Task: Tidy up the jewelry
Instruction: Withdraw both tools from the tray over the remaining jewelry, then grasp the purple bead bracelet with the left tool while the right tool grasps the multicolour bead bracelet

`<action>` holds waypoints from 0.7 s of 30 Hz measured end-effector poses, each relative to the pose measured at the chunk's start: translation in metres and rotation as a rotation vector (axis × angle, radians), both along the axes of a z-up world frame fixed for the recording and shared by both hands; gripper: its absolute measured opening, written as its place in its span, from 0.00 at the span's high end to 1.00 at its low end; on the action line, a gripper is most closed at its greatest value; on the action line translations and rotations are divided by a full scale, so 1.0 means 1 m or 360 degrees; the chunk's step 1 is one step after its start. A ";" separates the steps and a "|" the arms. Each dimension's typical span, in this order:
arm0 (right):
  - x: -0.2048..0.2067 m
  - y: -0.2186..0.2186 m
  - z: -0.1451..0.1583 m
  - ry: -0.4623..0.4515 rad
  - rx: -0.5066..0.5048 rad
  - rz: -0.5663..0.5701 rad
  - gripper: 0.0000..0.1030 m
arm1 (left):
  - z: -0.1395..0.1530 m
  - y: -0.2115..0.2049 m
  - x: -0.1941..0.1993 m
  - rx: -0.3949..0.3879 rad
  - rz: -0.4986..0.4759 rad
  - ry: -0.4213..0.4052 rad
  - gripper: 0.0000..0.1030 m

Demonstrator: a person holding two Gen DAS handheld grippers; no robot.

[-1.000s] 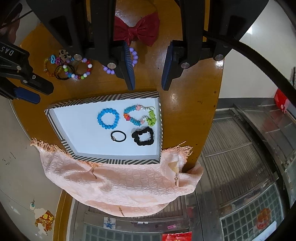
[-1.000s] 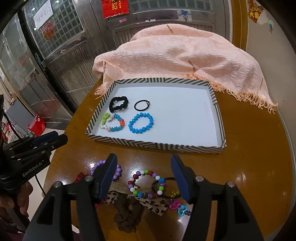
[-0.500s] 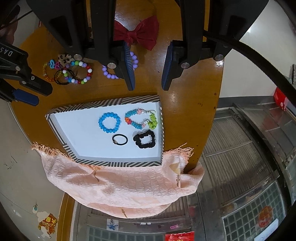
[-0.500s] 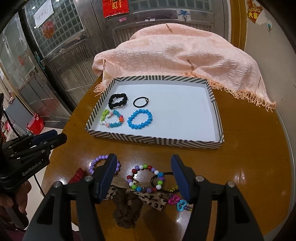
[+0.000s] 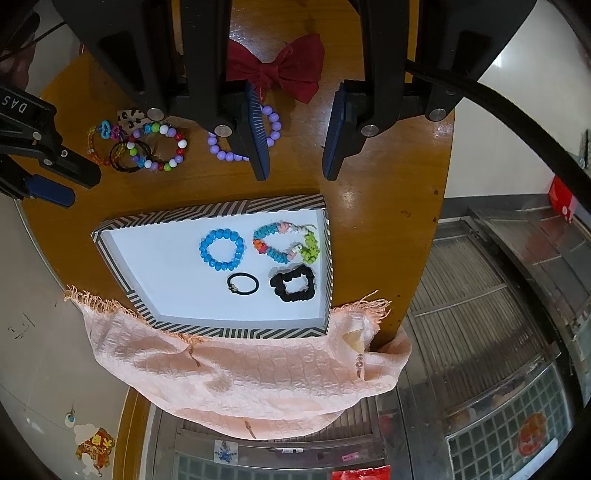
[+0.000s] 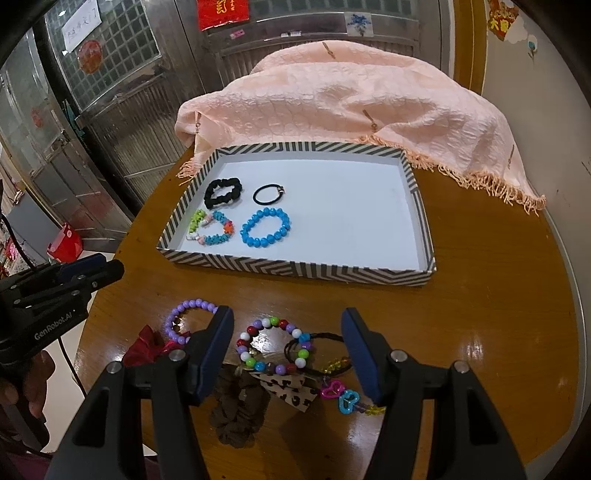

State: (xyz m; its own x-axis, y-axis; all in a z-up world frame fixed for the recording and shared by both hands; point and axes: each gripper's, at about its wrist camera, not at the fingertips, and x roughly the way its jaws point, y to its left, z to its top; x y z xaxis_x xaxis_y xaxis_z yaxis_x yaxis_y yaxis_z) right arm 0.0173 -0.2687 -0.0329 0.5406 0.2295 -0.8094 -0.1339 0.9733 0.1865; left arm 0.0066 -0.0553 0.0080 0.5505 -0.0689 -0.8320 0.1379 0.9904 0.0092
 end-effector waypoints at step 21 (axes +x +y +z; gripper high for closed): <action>0.004 -0.030 -0.011 0.0042 -0.0016 -0.0104 0.38 | -0.011 0.032 0.015 -0.0225 0.0048 0.0170 0.78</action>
